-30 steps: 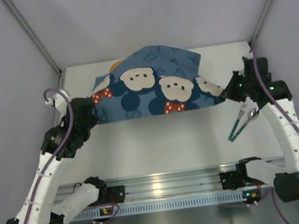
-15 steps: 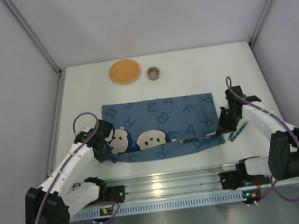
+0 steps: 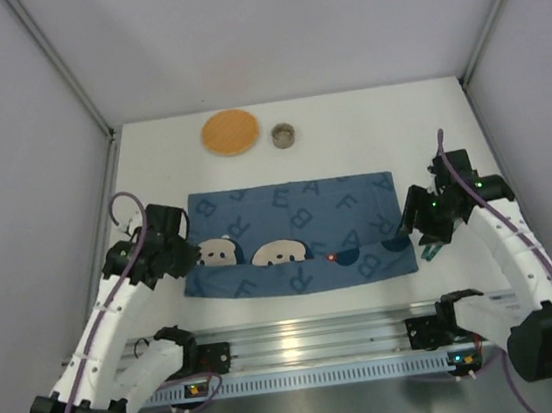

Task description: Set the dinner table for one person

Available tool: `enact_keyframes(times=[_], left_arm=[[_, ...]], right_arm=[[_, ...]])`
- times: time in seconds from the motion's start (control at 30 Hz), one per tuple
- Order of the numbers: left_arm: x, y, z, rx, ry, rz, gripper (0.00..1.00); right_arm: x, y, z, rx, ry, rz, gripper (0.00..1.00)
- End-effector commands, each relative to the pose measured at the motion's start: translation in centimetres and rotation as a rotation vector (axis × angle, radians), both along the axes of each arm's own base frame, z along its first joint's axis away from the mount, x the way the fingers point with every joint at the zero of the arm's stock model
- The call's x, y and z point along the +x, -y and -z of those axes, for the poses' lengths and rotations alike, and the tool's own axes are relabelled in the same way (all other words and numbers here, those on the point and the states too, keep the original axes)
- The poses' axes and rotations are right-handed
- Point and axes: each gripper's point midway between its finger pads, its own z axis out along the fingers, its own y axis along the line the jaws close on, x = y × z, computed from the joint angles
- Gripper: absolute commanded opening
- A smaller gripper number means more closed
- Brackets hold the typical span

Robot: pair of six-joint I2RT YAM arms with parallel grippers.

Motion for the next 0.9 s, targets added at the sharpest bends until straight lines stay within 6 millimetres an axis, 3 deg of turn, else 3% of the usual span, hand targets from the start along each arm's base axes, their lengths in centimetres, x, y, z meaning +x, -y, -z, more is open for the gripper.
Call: enact_keyframes(times=[0.0, 0.03, 0.1, 0.13, 0.17, 0.23, 0.3, 0.33, 0.43, 0.53, 0.73, 0.87], left_arm=[[-1.8, 0.5, -2.4, -0.065, 0.029, 0.036, 0.21], [-2.0, 0.6, -2.4, -0.078, 0.052, 0.048, 0.18], [-1.5, 1.3, -2.2, -0.102, 0.088, 0.096, 0.29], [-1.6, 1.5, -1.0, -0.099, 0.065, 0.111, 0.32], [-1.2, 1.6, -0.6, -0.091, 0.069, 0.14, 0.32], [-0.1, 2.2, 0.9, -0.089, 0.053, 0.158, 0.21], [1.0, 2.4, 2.2, -0.063, 0.012, 0.168, 0.22], [2.0, 2.5, 2.4, -0.055, 0.025, 0.171, 0.39], [3.6, 2.4, 3.4, -0.005, -0.03, 0.198, 0.58], [4.6, 1.6, 3.8, 0.053, -0.05, 0.23, 0.66], [5.0, -0.1, 4.5, 0.067, -0.073, 0.222, 0.7], [4.3, -0.2, 6.1, 0.054, -0.12, 0.219, 0.6]], right_arm=[[-1.4, 0.4, -4.4, -0.025, 0.042, -0.023, 0.6], [-1.2, 0.7, -4.8, -0.041, 0.061, -0.02, 0.61], [-0.3, 0.8, -5.4, -0.048, 0.085, -0.018, 0.64], [0.1, 0.6, -5.3, -0.038, 0.087, -0.02, 0.64], [0.8, 0.3, -5.1, -0.022, 0.102, -0.029, 0.63], [1.8, -0.6, -4.2, 0.017, 0.093, -0.047, 0.61], [3.1, -0.8, -2.4, 0.021, 0.092, -0.055, 0.61], [3.4, -0.8, -1.6, 0.023, 0.081, -0.061, 0.62], [3.9, -1.1, 1.8, 0.029, -0.006, -0.099, 0.63], [4.2, -1.3, 3.4, 0.039, -0.042, -0.124, 0.61], [4.9, -1.2, 3.8, 0.026, -0.047, -0.131, 0.63], [6.0, -1.2, 4.0, 0.019, -0.054, -0.135, 0.63]])
